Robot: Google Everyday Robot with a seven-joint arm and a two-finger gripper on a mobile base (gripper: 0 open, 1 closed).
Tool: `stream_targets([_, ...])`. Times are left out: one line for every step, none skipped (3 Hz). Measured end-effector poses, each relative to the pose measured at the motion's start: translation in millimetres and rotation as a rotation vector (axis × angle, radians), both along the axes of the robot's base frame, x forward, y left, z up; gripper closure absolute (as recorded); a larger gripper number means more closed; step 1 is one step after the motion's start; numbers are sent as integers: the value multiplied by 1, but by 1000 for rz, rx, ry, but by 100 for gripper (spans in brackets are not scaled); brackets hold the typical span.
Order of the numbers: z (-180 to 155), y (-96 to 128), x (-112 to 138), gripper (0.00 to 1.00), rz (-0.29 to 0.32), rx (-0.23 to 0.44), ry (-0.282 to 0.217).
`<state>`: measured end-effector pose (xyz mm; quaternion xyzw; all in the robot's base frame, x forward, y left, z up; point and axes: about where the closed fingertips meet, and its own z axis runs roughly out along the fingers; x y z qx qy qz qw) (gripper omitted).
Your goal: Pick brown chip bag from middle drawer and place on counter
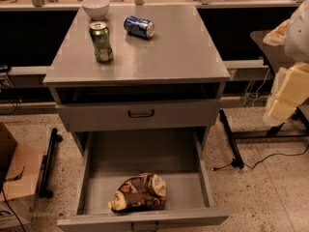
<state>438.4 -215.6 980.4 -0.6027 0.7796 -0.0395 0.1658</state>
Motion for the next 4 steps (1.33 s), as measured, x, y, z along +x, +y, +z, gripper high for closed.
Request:
stream_targets([0, 0, 0, 0, 0, 0, 0])
stream_targets([-11, 15, 1, 0, 15, 27, -15])
stream_targets([-38, 34, 3, 0, 45, 95, -22])
stream_targets([-37, 37, 6, 0, 43, 104, -40])
